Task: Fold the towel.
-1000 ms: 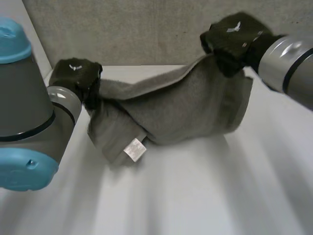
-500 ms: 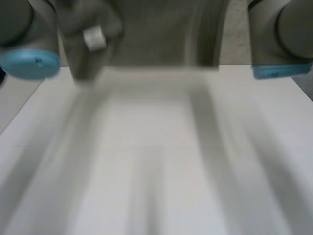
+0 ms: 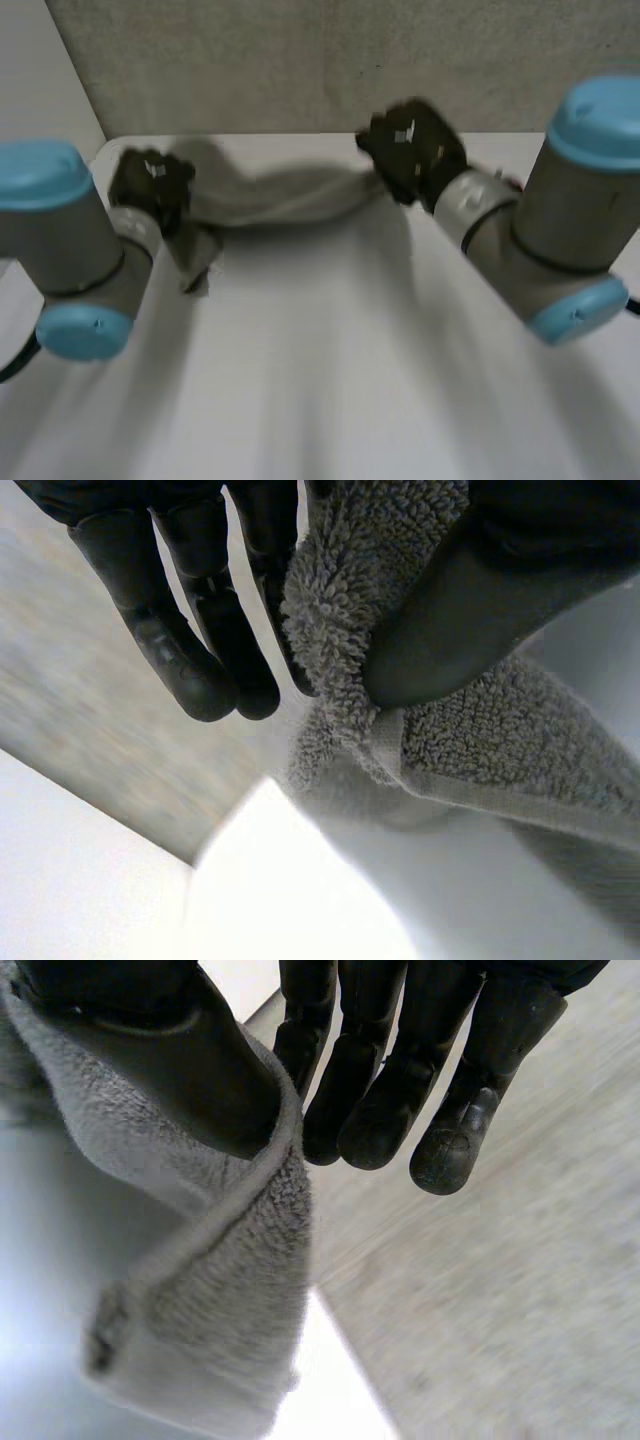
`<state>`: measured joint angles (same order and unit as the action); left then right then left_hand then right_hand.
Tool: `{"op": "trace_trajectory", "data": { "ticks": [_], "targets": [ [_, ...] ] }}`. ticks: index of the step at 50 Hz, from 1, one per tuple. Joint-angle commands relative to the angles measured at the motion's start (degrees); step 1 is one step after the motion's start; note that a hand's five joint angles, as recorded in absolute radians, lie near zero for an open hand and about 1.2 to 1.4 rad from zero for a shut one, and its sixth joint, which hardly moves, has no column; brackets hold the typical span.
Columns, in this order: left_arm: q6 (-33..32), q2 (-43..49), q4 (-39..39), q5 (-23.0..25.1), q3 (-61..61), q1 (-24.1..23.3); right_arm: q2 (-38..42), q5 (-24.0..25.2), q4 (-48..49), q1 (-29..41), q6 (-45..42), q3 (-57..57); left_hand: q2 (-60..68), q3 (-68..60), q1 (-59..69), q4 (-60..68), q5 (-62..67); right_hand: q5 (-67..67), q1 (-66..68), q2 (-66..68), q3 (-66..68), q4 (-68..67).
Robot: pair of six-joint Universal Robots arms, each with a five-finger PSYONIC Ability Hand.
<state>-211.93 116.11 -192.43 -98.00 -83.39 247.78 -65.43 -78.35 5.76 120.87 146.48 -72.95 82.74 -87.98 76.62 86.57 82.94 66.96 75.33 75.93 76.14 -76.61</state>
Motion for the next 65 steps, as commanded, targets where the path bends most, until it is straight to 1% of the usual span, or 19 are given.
{"op": "trace_trajectory", "data": {
  "ticks": [1,10,12,14,15,16,17,18,19,24,30,44,47,49,56,60,62,63,65],
  "targets": [
    [-3.13,1.40,-2.69,1.67,-7.67,0.60,0.31,-0.31,0.83,-0.02,-5.59,-10.19,-2.74,7.98,3.38,-6.57,-12.94,3.04,4.67,4.07,3.86,-3.39],
    [-4.54,-0.35,-3.22,1.84,-10.65,0.86,-1.62,-1.01,0.92,-0.81,-6.12,-16.43,-2.74,7.98,3.38,-6.57,-12.94,3.04,4.67,4.07,3.86,-3.39],
    [-4.36,-0.97,-3.22,1.84,-10.74,0.78,-3.21,-1.01,1.09,-0.98,-5.33,-17.31,-9.11,14.35,-2.99,-12.94,-19.31,3.04,4.67,4.07,3.86,-3.39],
    [-3.93,-1.67,-3.31,1.76,-10.92,0.69,-6.18,-1.19,2.84,-2.12,-1.57,-19.15,-35.36,40.60,-29.24,-39.19,-45.56,3.04,4.67,4.07,3.86,-3.39],
    [-3.92,-1.67,-3.31,1.76,-10.92,0.69,-6.20,-1.19,2.85,-2.13,-1.55,-19.16,-35.52,40.76,-29.40,-39.35,-45.72,3.04,4.67,4.07,3.86,-3.39],
    [-3.75,-1.76,-3.31,1.67,-10.92,0.51,-6.98,-1.45,4.76,-3.00,1.85,-20.20,-53.34,58.58,-47.22,-57.17,-63.54,3.04,4.67,4.07,3.86,-3.39],
    [-3.75,-1.76,-3.31,1.67,-10.92,0.51,-7.51,-1.97,6.52,-4.05,5.27,-21.00,-53.52,58.76,-47.40,-57.35,-63.72,3.04,4.67,4.07,3.86,-3.39],
    [-3.49,-1.76,-3.31,1.67,-10.92,0.34,-7.51,-1.98,6.54,-4.06,5.31,-21.00,-68.01,73.25,-61.89,-71.84,-78.21,3.04,4.67,4.07,3.86,-3.39],
    [-3.22,-1.68,-3.31,1.41,-11.00,0.07,-7.60,-2.76,8.19,-5.19,8.61,-21.53,-72.48,77.72,-66.36,-76.32,-82.69,3.04,4.67,4.07,3.86,-3.39],
    [-0.34,-1.59,-3.13,0.79,-11.53,-0.10,-6.56,-4.17,8.83,-8.01,14.88,-21.62,-72.53,77.77,-66.41,-76.36,-82.73,3.04,4.67,4.07,3.86,-3.39],
    [6.35,-1.67,-2.87,1.05,-13.81,-0.02,-4.27,-4.79,8.65,-11.70,15.33,-20.31,-71.86,77.10,-65.74,-75.69,-82.06,3.04,4.67,4.07,3.86,-3.39],
    [7.59,-1.15,-2.34,1.05,-15.05,-0.10,-0.31,-7.60,8.74,-15.13,15.59,-18.11,-63.28,68.51,-57.16,-67.11,-73.48,3.04,4.67,4.07,3.86,-3.39],
    [7.41,-0.80,-2.34,1.32,-15.05,-0.02,0.22,-7.52,8.65,-15.13,15.59,-17.93,-56.89,62.12,-50.76,-60.72,-67.09,3.04,4.67,4.07,3.86,-3.39],
    [7.33,-0.71,-2.25,1.58,-15.05,-0.02,0.92,-7.52,8.65,-15.05,15.42,-17.84,-45.17,50.41,-39.05,-49.01,-55.38,3.04,4.67,4.07,3.86,-3.39],
    [7.41,-1.58,-0.94,2.02,-15.40,0.16,1.62,-7.43,8.65,-14.87,15.42,-17.75,-28.49,33.72,-22.37,-32.32,-38.69,3.04,4.67,4.07,3.86,-3.39],
    [7.33,-1.67,0.30,4.04,-15.49,0.16,2.06,-7.34,8.56,-14.70,15.42,-17.67,-27.62,32.85,-21.50,-31.45,-37.82,3.04,4.67,4.07,3.86,-3.39],
    [7.33,-1.76,2.05,8.41,-15.49,0.51,2.15,-7.25,8.65,-14.69,15.33,-17.66,-27.62,32.85,-21.50,-31.45,-37.82,3.04,4.67,4.07,3.86,-3.39],
    [7.33,-1.76,2.06,8.44,-15.49,0.51,2.15,-7.25,8.65,-14.69,15.33,-17.66,-27.62,32.85,-21.50,-31.45,-37.82,3.04,4.67,4.07,3.86,-3.39],
    [7.41,-1.68,3.72,13.42,-15.14,0.95,2.33,-7.17,8.56,-14.69,15.41,-17.66,-28.95,34.19,-22.83,-32.79,-39.15,3.04,4.67,4.07,3.86,-3.39]
  ]
}}
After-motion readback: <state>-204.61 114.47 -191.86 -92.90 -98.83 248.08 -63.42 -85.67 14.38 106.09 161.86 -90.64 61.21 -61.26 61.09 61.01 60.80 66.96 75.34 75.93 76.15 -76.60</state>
